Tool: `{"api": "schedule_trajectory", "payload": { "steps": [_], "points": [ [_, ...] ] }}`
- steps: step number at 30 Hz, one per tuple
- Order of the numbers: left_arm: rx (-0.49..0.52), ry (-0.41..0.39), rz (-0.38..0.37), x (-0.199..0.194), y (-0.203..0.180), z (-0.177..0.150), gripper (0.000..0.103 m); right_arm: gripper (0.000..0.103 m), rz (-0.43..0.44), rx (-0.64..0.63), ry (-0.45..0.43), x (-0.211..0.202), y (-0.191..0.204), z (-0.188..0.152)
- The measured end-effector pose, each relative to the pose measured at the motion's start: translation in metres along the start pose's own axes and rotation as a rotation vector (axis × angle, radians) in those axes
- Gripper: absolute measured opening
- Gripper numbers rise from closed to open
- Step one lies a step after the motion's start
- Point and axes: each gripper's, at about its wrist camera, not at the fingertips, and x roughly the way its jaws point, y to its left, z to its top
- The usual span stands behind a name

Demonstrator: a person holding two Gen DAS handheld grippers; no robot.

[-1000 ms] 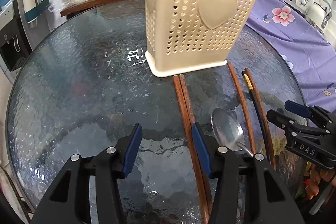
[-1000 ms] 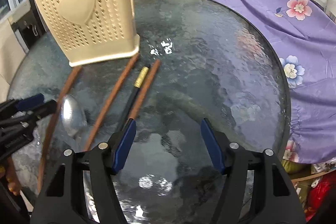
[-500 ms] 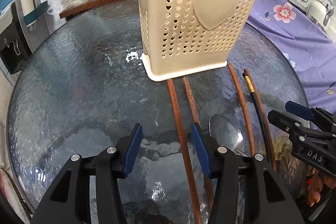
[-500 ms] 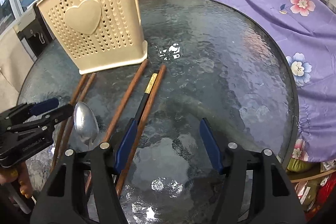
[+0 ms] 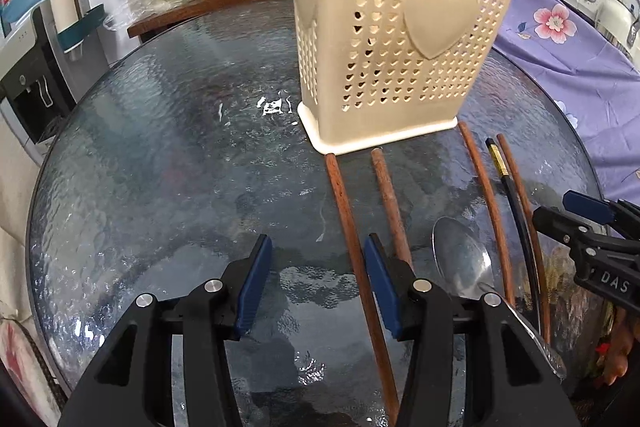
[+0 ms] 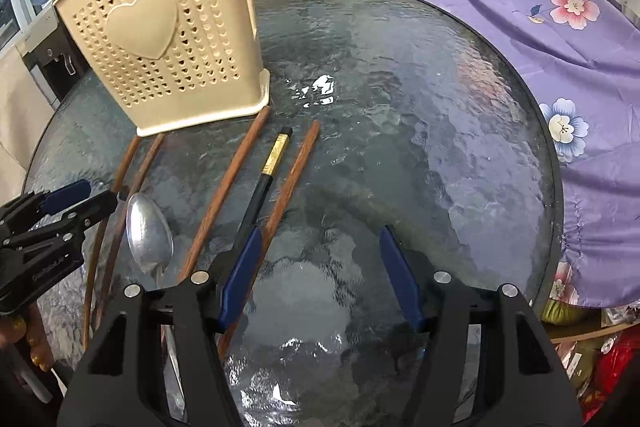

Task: Organize utensils
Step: 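Grasp a brown chopstick with the right tool while the left tool grasps another brown chopstick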

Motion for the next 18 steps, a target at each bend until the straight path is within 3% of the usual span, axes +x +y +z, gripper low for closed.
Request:
{"api": "schedule_trajectory", "payload": {
  "steps": [3,5,13,18],
  "points": [
    [0.006,0.002,0.010,0.001,-0.001,0.002,0.047,0.060,0.007,-0.011,0.023,0.008,0.005,0.006],
    [0.012,0.006,0.009,0.003,-0.003,0.004,0.047,0.050,-0.017,-0.027,0.025,0.010,0.011,0.011],
    [0.023,0.012,0.027,0.012,-0.008,0.017,0.047,0.040,-0.039,-0.034,0.025,0.018,0.023,0.023],
    [0.019,0.008,0.031,0.016,-0.010,0.022,0.040,0.034,-0.042,-0.036,0.020,0.021,0.031,0.027]
  ]
}}
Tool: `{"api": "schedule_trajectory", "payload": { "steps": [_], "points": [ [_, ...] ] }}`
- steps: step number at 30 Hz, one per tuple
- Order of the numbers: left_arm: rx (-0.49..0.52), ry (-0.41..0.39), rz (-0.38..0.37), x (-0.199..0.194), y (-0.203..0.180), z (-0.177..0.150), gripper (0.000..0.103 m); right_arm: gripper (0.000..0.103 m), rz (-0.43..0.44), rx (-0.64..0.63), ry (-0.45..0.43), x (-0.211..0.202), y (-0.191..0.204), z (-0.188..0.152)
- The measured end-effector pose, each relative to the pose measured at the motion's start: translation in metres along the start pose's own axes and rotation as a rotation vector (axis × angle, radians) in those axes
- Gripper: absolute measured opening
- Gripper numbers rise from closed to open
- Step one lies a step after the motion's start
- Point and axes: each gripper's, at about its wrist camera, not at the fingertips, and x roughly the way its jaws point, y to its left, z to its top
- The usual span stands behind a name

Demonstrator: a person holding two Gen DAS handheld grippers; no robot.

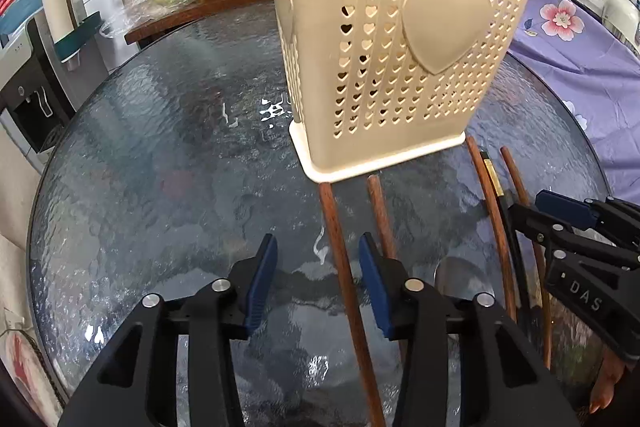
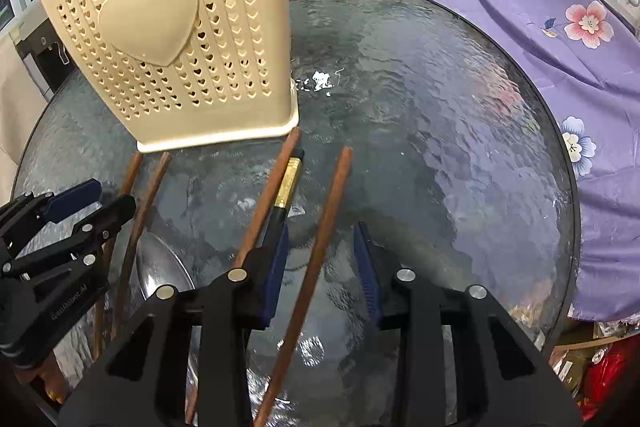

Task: Organize utensils
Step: 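Grasp a brown chopstick with the right tool while the left tool grasps another brown chopstick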

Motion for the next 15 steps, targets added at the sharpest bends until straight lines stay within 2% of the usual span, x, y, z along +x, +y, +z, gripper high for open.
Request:
{"api": "schedule_trajectory", "payload": {
  "steps": [3,11,15],
  "points": [
    [-0.002,0.000,0.002,0.002,-0.001,0.003,0.035,0.032,-0.001,0.002,-0.003,0.003,0.001,0.004],
    [0.016,0.009,0.011,0.006,-0.007,0.013,0.017,0.015,0.000,-0.020,0.001,0.007,0.010,0.013],
    [0.019,0.009,0.011,0.006,-0.008,0.013,0.010,0.011,0.003,-0.029,-0.002,0.011,0.011,0.018]
  ]
}}
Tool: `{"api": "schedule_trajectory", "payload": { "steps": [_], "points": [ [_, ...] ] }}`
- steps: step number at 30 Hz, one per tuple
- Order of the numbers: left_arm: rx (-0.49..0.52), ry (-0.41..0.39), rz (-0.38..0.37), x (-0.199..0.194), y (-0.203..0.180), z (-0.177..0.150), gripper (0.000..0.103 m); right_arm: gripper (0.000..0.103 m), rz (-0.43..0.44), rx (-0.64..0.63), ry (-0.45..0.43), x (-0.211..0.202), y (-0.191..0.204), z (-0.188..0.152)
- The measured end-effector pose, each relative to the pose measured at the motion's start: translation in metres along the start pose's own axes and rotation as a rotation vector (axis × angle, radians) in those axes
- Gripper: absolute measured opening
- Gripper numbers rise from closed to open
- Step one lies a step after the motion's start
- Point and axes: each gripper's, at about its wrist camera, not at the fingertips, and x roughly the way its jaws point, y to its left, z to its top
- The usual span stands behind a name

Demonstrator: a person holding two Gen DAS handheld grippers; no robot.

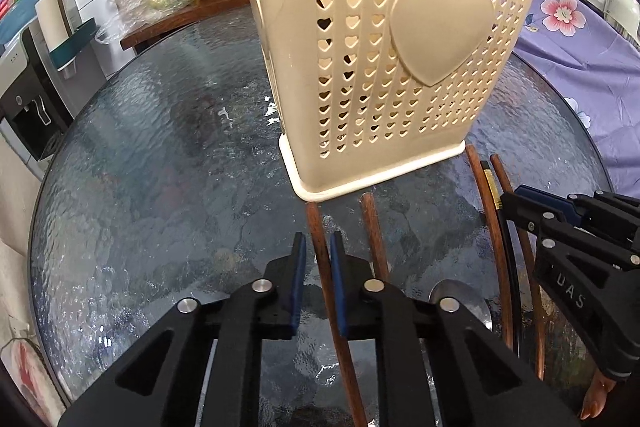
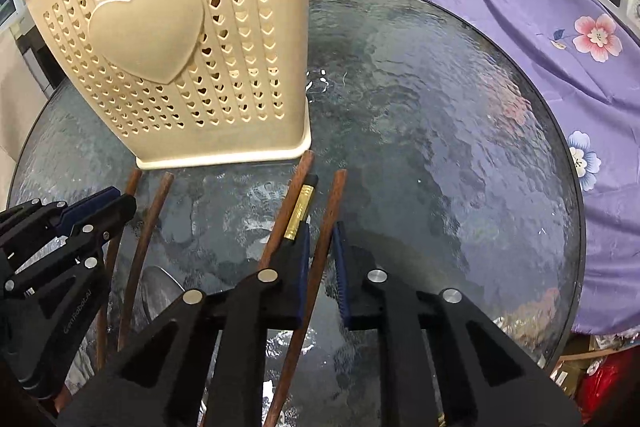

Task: Organize utensils
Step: 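Grasp a brown chopstick with the right tool while the left tool grasps another brown chopstick, then lift both brown chopsticks and carry them above the beige holder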

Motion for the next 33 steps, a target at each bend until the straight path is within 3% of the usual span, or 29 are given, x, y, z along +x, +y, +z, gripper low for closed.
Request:
{"api": "schedule_trajectory", "payload": {
  "steps": [9,21,33],
  "points": [
    [0.016,-0.010,0.008,0.001,0.008,-0.001,0.007,0.009,0.014,-0.059,-0.029,0.002,-0.007,0.002],
    [-0.025,-0.025,-0.008,-0.001,0.015,-0.005,0.007,0.007,0.071,-0.032,-0.069,-0.001,-0.018,-0.004],
    [-0.090,-0.099,-0.050,-0.025,0.034,-0.003,0.007,0.007,0.192,0.069,-0.211,-0.034,-0.039,0.003]
  ]
}}
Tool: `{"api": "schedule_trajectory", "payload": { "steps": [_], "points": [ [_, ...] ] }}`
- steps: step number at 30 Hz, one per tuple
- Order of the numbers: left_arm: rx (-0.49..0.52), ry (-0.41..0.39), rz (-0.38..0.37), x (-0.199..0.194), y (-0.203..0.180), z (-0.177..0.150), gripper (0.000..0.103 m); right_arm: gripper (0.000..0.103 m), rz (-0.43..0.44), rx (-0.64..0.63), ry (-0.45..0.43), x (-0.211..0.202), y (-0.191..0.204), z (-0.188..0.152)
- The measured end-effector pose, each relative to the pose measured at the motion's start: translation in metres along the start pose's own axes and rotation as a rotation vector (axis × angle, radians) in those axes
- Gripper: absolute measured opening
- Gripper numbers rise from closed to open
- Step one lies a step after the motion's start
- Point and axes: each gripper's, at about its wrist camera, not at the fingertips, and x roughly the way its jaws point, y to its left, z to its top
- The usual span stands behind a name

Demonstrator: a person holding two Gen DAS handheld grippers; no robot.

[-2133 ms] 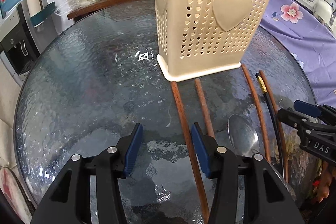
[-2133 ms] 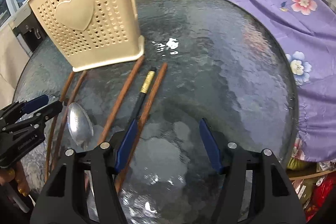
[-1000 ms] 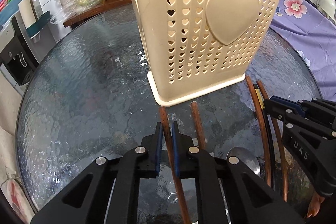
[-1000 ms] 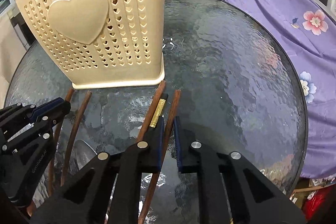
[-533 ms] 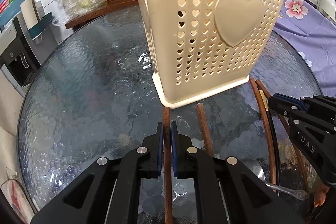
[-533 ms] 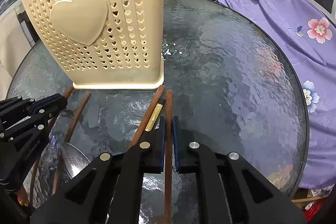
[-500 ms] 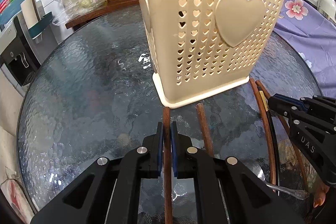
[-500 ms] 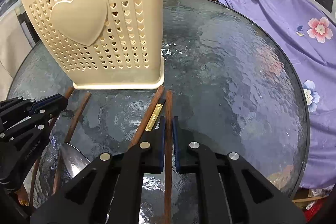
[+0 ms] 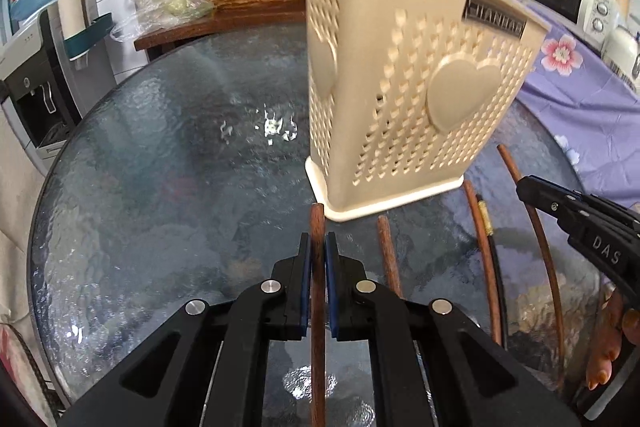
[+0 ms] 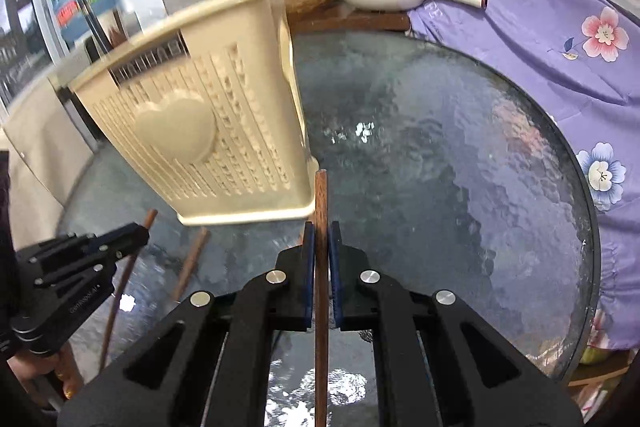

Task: Organize utensils
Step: 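Lift both brown chopsticks and carry them above the beige holder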

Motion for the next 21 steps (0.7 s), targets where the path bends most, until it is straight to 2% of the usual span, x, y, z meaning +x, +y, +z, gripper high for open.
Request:
{"api": "schedule_trajectory", "payload": {
  "steps": [6,14,21],
  "points": [
    [-0.026,-0.068,-0.020,-0.027,0.001,0.003,0.007,0.007,0.050,0.002,-0.077,-0.023,-0.001,0.010],
    [-0.041,-0.146,-0.065,-0.060,0.000,0.010,0.007,0.007,0.156,0.035,-0.126,-0.054,-0.006,0.017],
    [-0.038,-0.194,-0.072,-0.076,-0.002,0.016,0.007,0.007,0.201,0.030,-0.169,-0.080,-0.003,0.019]
  ]
}}
